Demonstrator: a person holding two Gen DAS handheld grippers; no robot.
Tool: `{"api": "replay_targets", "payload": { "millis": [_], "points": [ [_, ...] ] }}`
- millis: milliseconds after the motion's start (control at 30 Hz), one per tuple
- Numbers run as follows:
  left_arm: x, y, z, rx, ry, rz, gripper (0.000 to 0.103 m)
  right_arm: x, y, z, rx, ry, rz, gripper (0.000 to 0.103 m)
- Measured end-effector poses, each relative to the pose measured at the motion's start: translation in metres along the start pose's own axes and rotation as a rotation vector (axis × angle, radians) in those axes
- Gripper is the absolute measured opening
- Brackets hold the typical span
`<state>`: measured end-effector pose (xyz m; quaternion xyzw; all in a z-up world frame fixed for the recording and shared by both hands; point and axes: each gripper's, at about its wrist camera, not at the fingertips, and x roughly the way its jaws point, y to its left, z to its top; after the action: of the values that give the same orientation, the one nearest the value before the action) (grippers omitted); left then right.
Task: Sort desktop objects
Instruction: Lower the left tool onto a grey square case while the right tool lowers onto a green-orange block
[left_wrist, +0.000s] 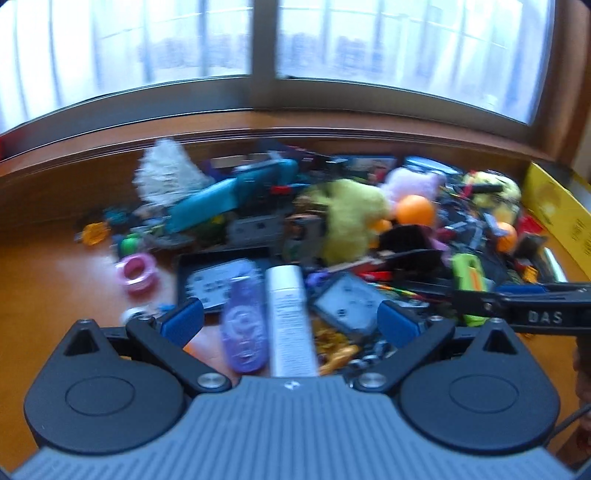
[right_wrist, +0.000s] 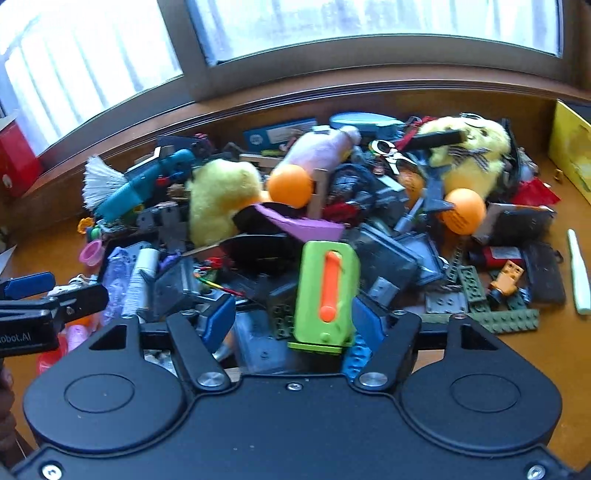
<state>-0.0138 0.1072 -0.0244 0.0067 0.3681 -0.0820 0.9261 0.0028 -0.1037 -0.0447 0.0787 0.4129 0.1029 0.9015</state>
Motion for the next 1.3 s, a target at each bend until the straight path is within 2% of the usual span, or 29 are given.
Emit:
{"api": "replay_targets", "payload": {
  "millis": [333, 500, 567, 633, 767, 867, 1000, 1067, 1300],
  "points": [
    [0.035, -0.025, 0.007, 0.239, 0.000, -0.134, 0.103, 0.000, -0.016, -0.003, 0.035, 0.012, -0.007, 0.066],
    [0.046, -0.028, 0.006, 0.301, 0.028, -0.160, 0.091, 0.003, -0.017, -0.001, 0.020, 0.022, -0.002, 0.066],
    [0.051, -0.027, 0.006, 0.311, 0.048, -0.181, 0.083, 0.005, -0.016, 0.000, 0.013, 0.024, -0.002, 0.066],
    [0.052, -0.025, 0.007, 0.313, 0.046, -0.194, 0.080, 0.007, -0.015, 0.001, 0.003, 0.029, -0.004, 0.066],
    [0.059, -0.025, 0.011, 0.332, 0.060, -0.211, 0.080, 0.012, -0.009, 0.001, -0.039, 0.030, -0.014, 0.065],
    [0.065, -0.024, 0.012, 0.323, 0.075, -0.241, 0.081, 0.016, -0.007, 0.002, -0.057, 0.029, -0.023, 0.060],
    [0.070, -0.025, 0.011, 0.299, 0.091, -0.265, 0.078, 0.024, -0.013, 0.003, -0.037, 0.033, -0.045, 0.040],
    [0.071, -0.027, 0.011, 0.301, 0.094, -0.269, 0.071, 0.026, -0.015, 0.004, -0.034, 0.029, -0.047, 0.040],
    [0.063, -0.032, 0.012, 0.272, 0.087, -0.284, 0.069, 0.025, -0.016, 0.007, -0.042, -0.003, -0.058, 0.037]
  ]
}}
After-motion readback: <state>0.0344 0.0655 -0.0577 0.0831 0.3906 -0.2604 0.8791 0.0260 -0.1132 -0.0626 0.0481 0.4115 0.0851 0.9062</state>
